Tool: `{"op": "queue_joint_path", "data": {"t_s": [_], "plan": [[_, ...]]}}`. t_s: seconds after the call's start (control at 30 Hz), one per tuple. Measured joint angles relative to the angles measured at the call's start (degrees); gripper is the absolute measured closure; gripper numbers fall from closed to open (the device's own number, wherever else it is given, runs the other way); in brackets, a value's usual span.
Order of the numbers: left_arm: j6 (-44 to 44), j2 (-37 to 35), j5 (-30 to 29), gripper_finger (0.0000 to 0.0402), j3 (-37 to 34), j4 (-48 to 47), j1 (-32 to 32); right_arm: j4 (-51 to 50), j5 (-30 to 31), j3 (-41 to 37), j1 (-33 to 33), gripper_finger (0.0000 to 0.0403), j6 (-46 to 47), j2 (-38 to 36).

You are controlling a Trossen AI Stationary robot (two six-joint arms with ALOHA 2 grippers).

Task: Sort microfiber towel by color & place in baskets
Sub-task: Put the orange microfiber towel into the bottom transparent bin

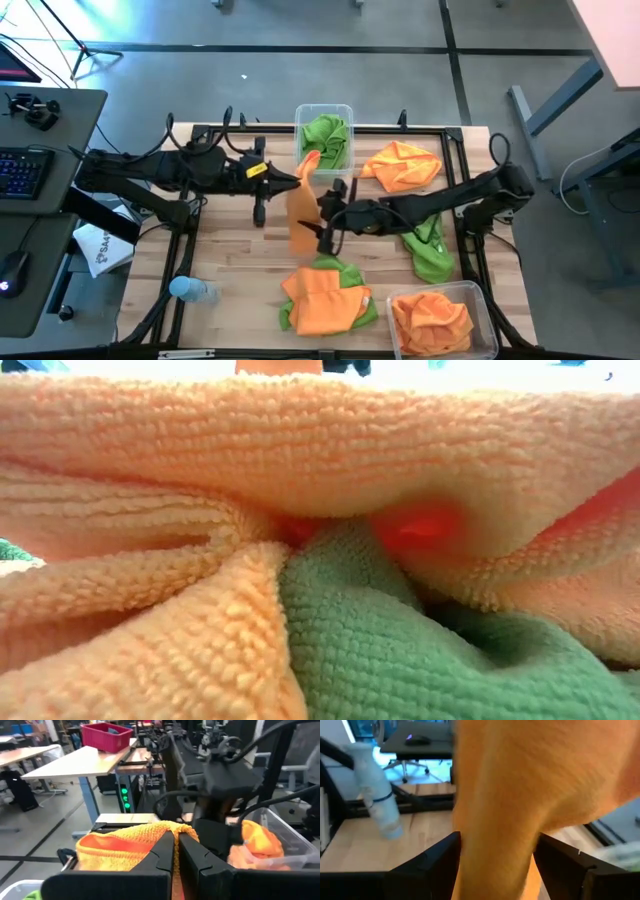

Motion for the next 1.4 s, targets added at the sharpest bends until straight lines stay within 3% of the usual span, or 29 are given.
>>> {"op": "queue_joint_path", "data": {"t_s": [0.17, 0.23, 0.3, 0.43, 0.47, 0.63, 0.73, 0.87, 1.07, 1.23, 1.4], "plan": [[-0.9, 0.8, 1.6, 0.0401, 0.0, -0.1, 0.0, 4.5, 0.9, 0.0, -1.8, 0.0167, -0.7, 1.5], [-0.9, 1.0, 1.6, 0.0401, 0.0, -0.1, 0.0, 4.1, -0.8, 0.0, -2.5, 0.0186, -0.7, 1.5], [-0.9, 1.1, 1.6, 0.0401, 0.0, -0.9, 0.0, 3.5, -1.6, 0.0, -2.8, 0.0229, -0.7, 1.5], [0.7, 1.0, 1.8, 0.0401, 0.0, -2.6, 0.0, 2.4, -2.0, 0.0, -2.6, 0.0368, -0.8, 1.5], [1.7, 1.0, 2.6, 0.0401, 0.0, -3.1, 0.0, 1.9, -2.0, 0.0, -2.5, 0.0384, -1.1, 1.5], [3.1, 1.4, 6.2, 0.0392, 0.0, -3.2, -0.6, -0.4, -2.0, 0.0, -2.6, 0.0359, 2.1, 1.3], [1.9, 1.8, 5.8, 0.0372, 0.0, -3.8, -0.5, -2.4, -2.0, 0.0, -2.5, 0.0369, 2.5, 0.6], [0.2, 2.1, 1.4, 0.0331, 0.0, -5.1, -0.4, -4.6, -1.9, 0.0, -1.9, 0.0397, 2.9, -1.1], [-0.8, 2.2, -4.2, 0.0283, 0.0, -11.3, -0.4, -9.1, -1.1, 0.0, 0.2, 0.0397, 8.8, -5.4], [-3.1, 2.1, -3.1, 0.0280, -0.3, -22.1, -0.4, -17.6, 7.9, 0.0, 5.4, 0.0400, 12.6, -11.1], [-4.9, 0.8, -3.0, 0.0280, -6.6, -20.8, -0.4, -23.7, 14.7, 0.0, 12.7, 0.0401, 19.6, -17.3]]}}
